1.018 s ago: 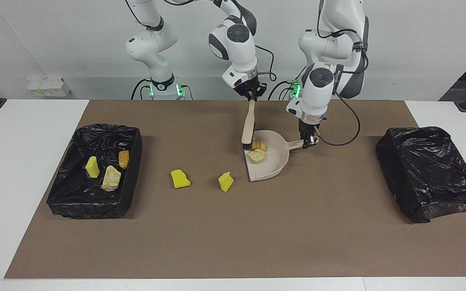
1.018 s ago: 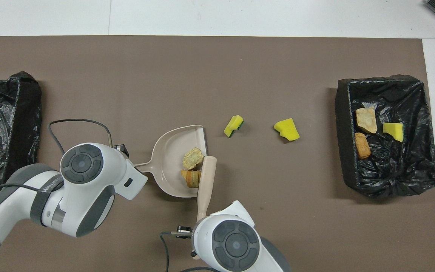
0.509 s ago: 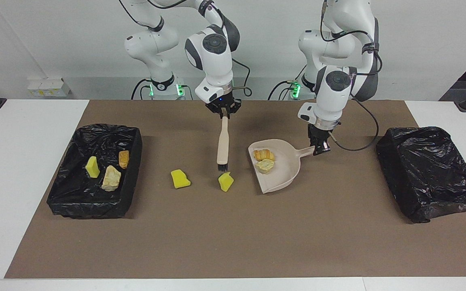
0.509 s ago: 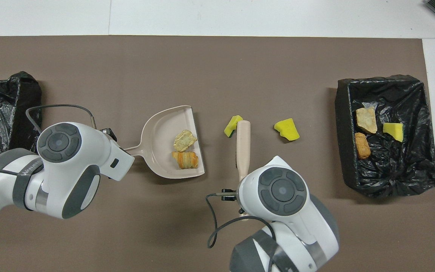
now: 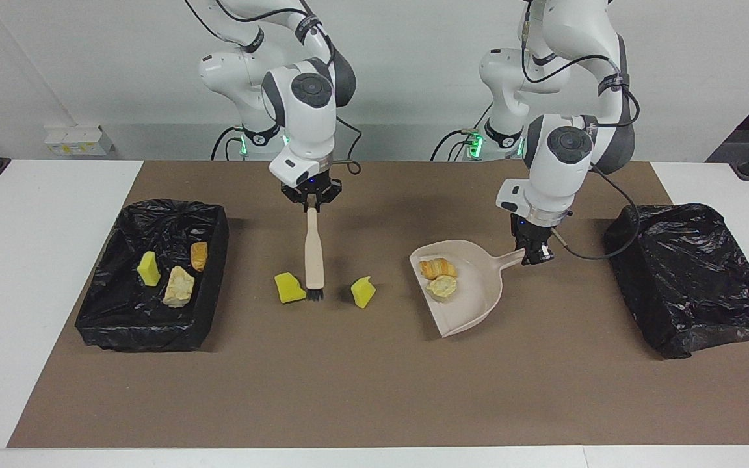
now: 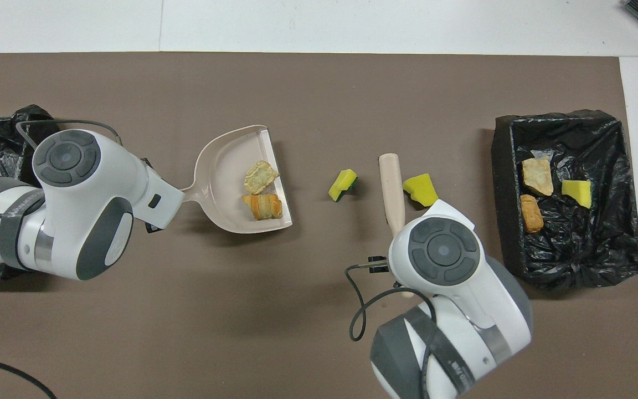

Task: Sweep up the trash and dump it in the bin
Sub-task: 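Sweep the sponge pieces into the dustpan held by the left gripper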

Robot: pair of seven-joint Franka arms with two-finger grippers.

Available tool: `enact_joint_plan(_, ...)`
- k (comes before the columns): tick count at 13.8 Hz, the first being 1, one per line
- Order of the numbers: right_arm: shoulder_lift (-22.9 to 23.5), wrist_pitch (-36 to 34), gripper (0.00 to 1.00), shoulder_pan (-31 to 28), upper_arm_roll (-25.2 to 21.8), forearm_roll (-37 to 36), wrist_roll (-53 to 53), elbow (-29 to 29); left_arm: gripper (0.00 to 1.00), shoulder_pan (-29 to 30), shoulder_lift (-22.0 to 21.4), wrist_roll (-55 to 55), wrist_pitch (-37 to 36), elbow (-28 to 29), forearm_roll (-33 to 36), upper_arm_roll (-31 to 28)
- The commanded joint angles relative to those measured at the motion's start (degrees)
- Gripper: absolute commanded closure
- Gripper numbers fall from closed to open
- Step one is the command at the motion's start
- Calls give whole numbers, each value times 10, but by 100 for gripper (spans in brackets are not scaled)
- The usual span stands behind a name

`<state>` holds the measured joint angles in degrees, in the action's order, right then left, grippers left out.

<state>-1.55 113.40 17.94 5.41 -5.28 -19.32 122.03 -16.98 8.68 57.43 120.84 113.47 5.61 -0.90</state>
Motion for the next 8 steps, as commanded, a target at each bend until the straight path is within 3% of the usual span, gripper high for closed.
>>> enact_joint_plan(1, 1, 4, 100, -70, 7, -10, 93, 15, 100, -25, 64, -50, -48, -88, 40, 1)
enact_joint_plan(3, 2, 4, 100, -99, 7, -46, 111, 17, 100, -49, 101, -52, -82, -140, 52, 0)
enact_joint_plan(5, 9, 12, 100, -112, 7, -92, 112, 25, 100, -62, 107, -55, -85, -142, 55, 0)
enact_joint_plan(8, 10, 20, 100, -132, 7, -101, 133, 36, 100, -78, 107, -69, -100, -137, 62, 2)
